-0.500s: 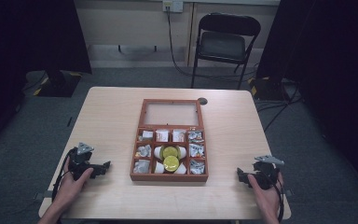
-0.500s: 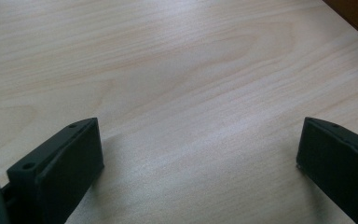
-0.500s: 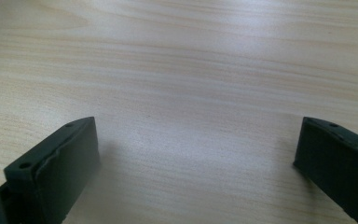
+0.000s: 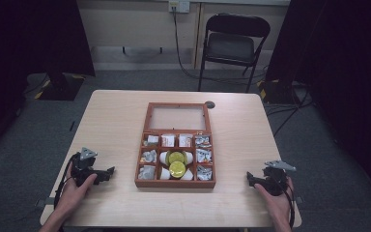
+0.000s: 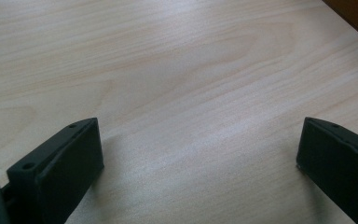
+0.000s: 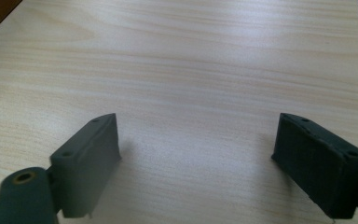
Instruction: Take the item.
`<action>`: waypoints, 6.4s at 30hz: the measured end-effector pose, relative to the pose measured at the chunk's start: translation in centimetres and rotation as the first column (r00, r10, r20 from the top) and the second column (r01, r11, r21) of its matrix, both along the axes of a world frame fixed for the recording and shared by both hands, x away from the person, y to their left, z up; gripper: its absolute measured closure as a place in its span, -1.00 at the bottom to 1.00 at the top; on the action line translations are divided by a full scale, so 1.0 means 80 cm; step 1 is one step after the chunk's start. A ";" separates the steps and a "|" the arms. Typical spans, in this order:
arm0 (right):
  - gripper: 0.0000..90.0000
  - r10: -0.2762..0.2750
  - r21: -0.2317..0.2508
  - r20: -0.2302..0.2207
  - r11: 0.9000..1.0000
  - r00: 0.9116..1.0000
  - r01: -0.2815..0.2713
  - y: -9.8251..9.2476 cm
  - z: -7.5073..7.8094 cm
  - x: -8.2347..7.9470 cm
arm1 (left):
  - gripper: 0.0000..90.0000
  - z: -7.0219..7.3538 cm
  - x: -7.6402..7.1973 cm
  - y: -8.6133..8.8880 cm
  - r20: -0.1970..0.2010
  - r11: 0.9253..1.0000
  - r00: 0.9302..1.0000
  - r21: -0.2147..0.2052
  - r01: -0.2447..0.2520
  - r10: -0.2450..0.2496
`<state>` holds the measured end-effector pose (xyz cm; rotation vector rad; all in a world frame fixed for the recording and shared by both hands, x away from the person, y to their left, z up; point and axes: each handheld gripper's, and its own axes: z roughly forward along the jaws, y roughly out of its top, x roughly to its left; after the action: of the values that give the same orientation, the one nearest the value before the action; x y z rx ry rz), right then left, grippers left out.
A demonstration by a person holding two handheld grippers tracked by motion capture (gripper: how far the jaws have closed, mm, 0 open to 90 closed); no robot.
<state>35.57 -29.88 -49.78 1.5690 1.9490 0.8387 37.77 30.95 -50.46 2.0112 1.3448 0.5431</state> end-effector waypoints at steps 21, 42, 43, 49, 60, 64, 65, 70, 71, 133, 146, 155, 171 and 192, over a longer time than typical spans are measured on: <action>-0.52 0.076 0.113 -0.012 0.991 0.997 -0.075 0.011 0.028 0.003 | -1.00 0.000 0.000 0.000 0.001 1.000 1.000 0.001 -0.002 0.002; -0.22 0.210 0.174 0.054 0.961 0.976 -0.216 0.051 0.062 0.015 | -1.00 0.000 0.000 0.000 0.000 1.000 1.000 -0.001 -0.001 0.001; -0.22 0.210 0.174 0.054 0.961 0.976 -0.216 0.051 0.062 0.015 | -1.00 0.000 0.000 0.000 0.000 1.000 1.000 0.000 0.000 0.000; -0.21 0.254 0.156 0.065 0.953 0.965 -0.262 0.069 0.071 0.019 | -1.00 0.000 0.000 0.000 0.000 1.000 1.000 -0.001 -0.001 0.001; -0.16 0.333 0.163 0.082 0.925 0.939 -0.342 0.106 0.086 0.029 | -1.00 -0.001 0.000 -0.001 0.004 1.000 1.000 -0.005 -0.005 0.005; -0.14 0.353 0.169 0.089 0.916 0.931 -0.364 0.116 0.089 0.031 | -1.00 0.000 0.000 -0.001 0.002 1.000 1.000 -0.003 -0.005 0.005; -0.14 0.353 0.169 0.089 0.916 0.931 -0.364 0.116 0.089 0.031 | -1.00 0.000 0.000 0.000 0.002 1.000 1.000 -0.003 -0.003 0.003; -0.11 0.383 0.167 0.088 0.904 0.919 -0.393 0.128 0.092 0.034 | -1.00 0.000 0.000 -0.001 0.002 1.000 1.000 -0.004 -0.004 0.004; -0.11 0.387 0.169 0.090 0.902 0.918 -0.397 0.130 0.093 0.034 | -1.00 0.000 0.000 -0.001 0.002 1.000 1.000 -0.003 -0.005 0.005; -0.13 0.651 0.097 -0.047 0.758 0.757 -0.646 0.282 0.056 0.049 | -1.00 0.000 0.000 -0.001 0.002 1.000 1.000 -0.003 -0.004 0.004; -0.16 0.659 0.084 -0.077 0.752 0.748 -0.654 0.286 0.050 0.052 | -1.00 0.000 0.000 -0.001 0.002 1.000 1.000 -0.003 -0.004 0.004; -0.16 0.666 0.025 -0.138 0.742 0.733 -0.670 0.298 0.046 0.051 | -1.00 0.000 0.000 -0.001 0.002 1.000 1.000 0.000 -0.001 0.001; -0.13 0.672 0.057 -0.171 0.737 0.720 -0.674 0.296 0.044 0.057 | -1.00 -0.001 -0.001 -0.002 0.007 1.000 1.000 -0.009 -0.007 0.007; -0.11 0.670 0.092 -0.129 0.742 0.731 -0.664 0.290 0.048 0.055 | -1.00 -0.001 -0.001 -0.001 0.003 1.000 1.000 -0.007 -0.002 0.002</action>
<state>40.01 -6.72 -45.90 0.9341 2.6881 1.0488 37.66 30.83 -50.50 2.0026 1.3449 0.5415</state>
